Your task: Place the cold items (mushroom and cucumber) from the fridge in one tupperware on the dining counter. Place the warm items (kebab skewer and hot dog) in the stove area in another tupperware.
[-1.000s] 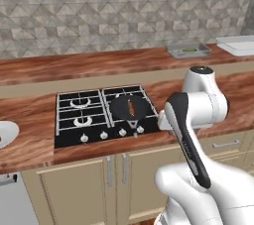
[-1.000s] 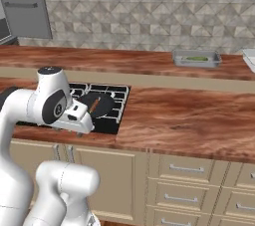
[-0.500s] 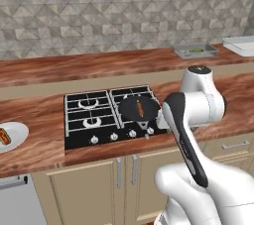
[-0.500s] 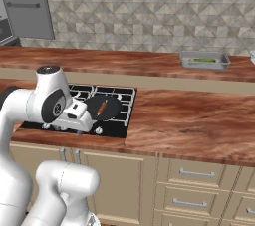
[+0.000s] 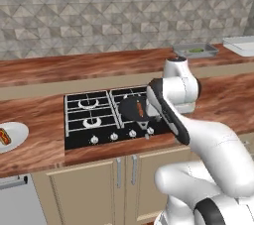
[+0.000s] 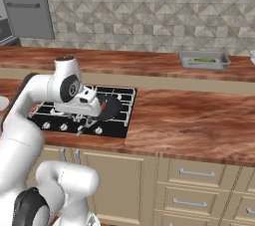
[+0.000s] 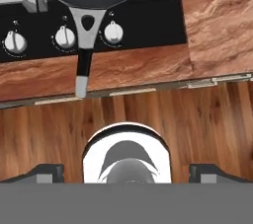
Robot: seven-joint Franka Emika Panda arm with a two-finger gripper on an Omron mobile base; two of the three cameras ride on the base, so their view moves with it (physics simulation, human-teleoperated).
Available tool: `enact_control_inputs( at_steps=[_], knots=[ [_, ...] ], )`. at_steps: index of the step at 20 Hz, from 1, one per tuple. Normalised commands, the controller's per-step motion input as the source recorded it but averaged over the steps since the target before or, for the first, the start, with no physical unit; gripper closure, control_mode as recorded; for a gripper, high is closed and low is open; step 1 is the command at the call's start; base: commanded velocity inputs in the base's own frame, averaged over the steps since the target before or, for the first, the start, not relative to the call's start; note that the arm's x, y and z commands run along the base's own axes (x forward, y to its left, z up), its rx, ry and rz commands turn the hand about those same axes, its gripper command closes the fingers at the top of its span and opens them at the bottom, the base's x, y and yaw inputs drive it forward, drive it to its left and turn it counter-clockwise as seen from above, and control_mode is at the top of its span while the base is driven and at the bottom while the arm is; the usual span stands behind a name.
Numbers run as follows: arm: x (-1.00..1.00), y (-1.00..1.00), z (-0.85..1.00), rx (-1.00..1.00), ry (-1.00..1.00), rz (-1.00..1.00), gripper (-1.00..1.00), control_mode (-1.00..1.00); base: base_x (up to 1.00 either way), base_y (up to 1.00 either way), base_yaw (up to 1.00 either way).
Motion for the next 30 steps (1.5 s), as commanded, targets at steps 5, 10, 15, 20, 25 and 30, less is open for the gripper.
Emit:
enact_control_inputs(
  at_steps=[5,10,15,20,25,30],
  knots=[
    [1.00,0.01,0.07,0.02,0.23,-0.03,-1.00,-1.00,0.00,0.00,0.00],
    [1.00,0.24,-0.40,-0.11,0.14,-0.06,-1.00,-1.00,0.00,0.00,0.00],
    [0.91,0.11,-0.71,-0.01,-0.14,0.00,-1.00,-1.00,0.00,0.00,0.00],
    [0.62,0.00,-0.71,0.01,-0.30,0.00,-1.00,-1.00,0.00,0.00,0.00],
    [0.75,0.00,-0.16,0.00,0.05,0.00,-1.00,-1.00,0.00,0.00,0.00],
    [0.86,0.00,-0.17,0.01,0.06,0.00,-1.00,-1.00,0.00,0.00,0.00]
  ],
)
